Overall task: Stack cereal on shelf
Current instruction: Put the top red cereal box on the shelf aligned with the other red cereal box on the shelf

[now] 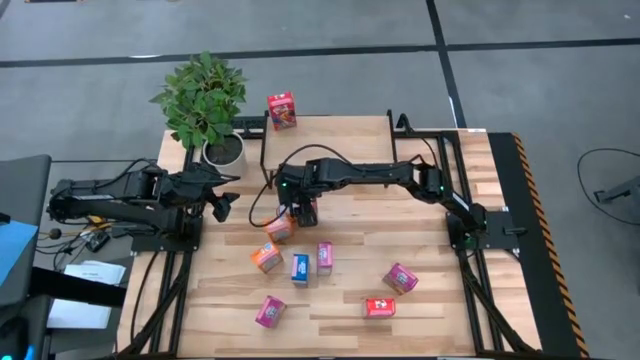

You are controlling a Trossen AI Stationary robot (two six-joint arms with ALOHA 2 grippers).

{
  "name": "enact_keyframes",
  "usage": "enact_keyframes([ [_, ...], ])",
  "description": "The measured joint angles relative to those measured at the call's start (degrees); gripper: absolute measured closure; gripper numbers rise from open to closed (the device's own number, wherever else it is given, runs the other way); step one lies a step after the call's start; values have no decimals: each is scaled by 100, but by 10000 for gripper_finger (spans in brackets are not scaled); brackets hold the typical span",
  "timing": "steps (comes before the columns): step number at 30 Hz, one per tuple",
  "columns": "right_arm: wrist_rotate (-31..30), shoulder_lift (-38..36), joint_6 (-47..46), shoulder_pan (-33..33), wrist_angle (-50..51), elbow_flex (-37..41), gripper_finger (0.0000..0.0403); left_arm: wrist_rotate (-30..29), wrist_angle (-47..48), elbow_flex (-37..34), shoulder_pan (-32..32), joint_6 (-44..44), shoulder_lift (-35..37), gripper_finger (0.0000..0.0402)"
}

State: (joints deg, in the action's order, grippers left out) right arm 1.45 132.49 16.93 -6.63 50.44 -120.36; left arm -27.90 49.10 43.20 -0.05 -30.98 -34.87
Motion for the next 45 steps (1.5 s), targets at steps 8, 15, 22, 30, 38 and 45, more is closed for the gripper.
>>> enact_keyframes([
  [8, 31, 0, -21, 22, -5, 0, 163, 2, 2, 0, 0, 0, 0, 111],
  [15, 11, 0, -151, -20, 326, 0, 163, 7, 2, 0, 0, 39, 0, 111],
  [22, -23, 0, -59, -50, 372, 2, 163, 2, 2, 0, 0, 49, 0, 111],
  [30, -19, 0, -17, -78, 378, 2, 163, -2, 2, 0, 0, 50, 0, 111],
  [38, 0, 0, 105, -92, 437, 2, 163, -18, 0, 0, 0, 46, 0, 111],
  [45, 15, 0, 157, -81, 465, 2, 163, -17, 0, 0, 0, 50, 0, 111],
])
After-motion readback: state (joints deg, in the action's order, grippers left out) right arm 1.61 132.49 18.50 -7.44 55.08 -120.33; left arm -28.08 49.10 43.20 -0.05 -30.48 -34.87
